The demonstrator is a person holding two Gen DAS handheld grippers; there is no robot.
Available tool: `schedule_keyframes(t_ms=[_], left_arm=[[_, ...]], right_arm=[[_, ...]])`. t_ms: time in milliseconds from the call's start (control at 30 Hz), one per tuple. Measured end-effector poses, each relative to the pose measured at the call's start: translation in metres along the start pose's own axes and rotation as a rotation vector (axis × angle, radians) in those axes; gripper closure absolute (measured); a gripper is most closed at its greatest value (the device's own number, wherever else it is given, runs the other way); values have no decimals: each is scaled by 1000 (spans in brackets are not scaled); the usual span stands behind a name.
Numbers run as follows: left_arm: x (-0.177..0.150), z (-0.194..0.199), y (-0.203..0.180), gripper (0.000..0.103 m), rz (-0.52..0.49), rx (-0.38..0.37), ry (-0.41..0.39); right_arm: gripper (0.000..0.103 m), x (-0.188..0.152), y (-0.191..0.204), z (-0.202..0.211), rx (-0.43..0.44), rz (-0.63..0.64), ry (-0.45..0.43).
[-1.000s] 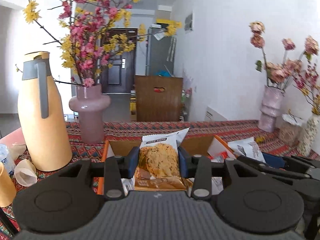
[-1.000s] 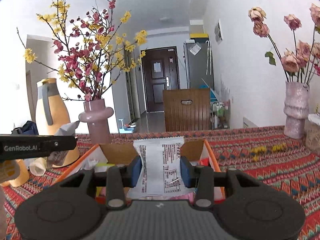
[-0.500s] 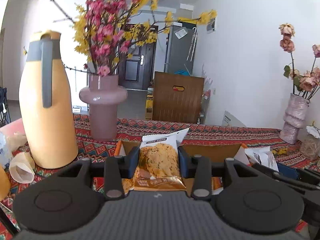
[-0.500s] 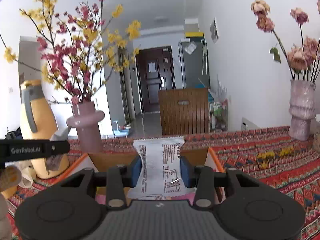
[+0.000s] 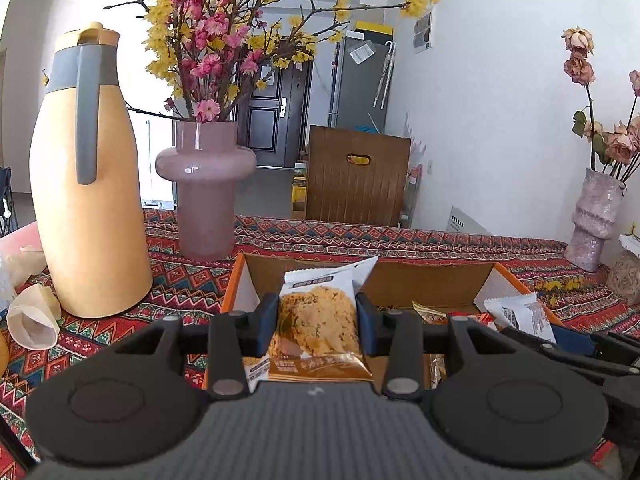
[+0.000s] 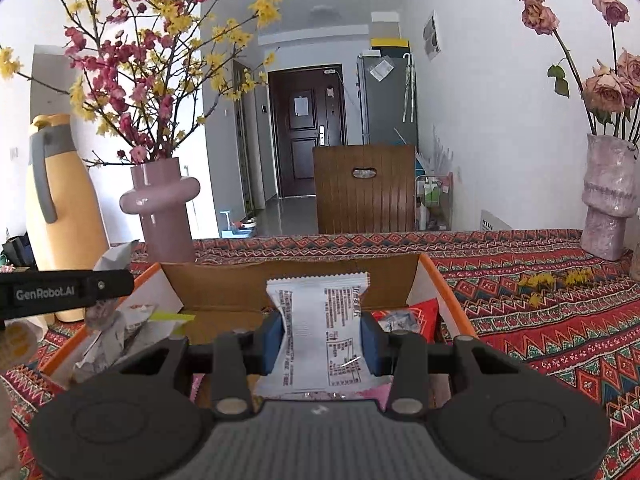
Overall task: Organize snacks
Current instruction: 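Carry both packets over the open box, then open both grippers to release the packets into the box, then move both grippers back to the remaining packets on the cloth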
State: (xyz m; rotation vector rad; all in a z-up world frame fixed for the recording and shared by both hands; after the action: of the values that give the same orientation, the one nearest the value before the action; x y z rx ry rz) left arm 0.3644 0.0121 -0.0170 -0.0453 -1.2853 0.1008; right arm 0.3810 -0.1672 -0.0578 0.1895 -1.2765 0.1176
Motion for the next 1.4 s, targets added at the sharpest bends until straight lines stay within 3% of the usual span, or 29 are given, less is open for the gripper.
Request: schedule_keyframes(t_ms=[100, 200, 233, 267, 300, 367, 433, 967, 1400], left_arm=[[0, 2, -1, 58, 3, 0, -8], [3, 6, 1, 37, 15, 1, -29], [4, 7, 2, 17, 20, 13, -36], [5, 9, 4, 8, 26, 26, -52], [7, 11, 5, 7, 28, 31, -70], [10, 15, 4, 0, 32, 28, -82], [11, 16, 5, 0, 32, 38, -91], [24, 33, 4, 0, 67, 40, -98], [23, 89, 2, 0, 17, 38, -102]], right_arm=[[58, -2, -1, 0, -1, -9, 5], [53, -1, -4, 2, -7, -22, -4], [45, 0, -4, 3, -6, -28, -6], [35, 1, -5, 4, -6, -32, -11], [29, 2, -6, 5, -8, -34, -18], [5, 4, -7, 7, -10, -42, -31], [0, 5, -8, 9, -18, -44, -42], [0, 6, -10, 12, -24, -54, -40], [0, 25, -5, 75, 19, -48, -105]])
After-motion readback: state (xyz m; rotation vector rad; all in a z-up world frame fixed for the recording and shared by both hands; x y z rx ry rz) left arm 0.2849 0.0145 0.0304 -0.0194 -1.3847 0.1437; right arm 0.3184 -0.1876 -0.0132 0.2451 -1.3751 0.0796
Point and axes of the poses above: each gripper's, at about its wrist camera, not at the fingertips, and z roughly against the way its jaws point, y to its left, x to its top, the point moved 10 cm from there along -z, roughly the way its jaws point, and after that the axes turned 7 degrees about -y, right-handed, at the moved point
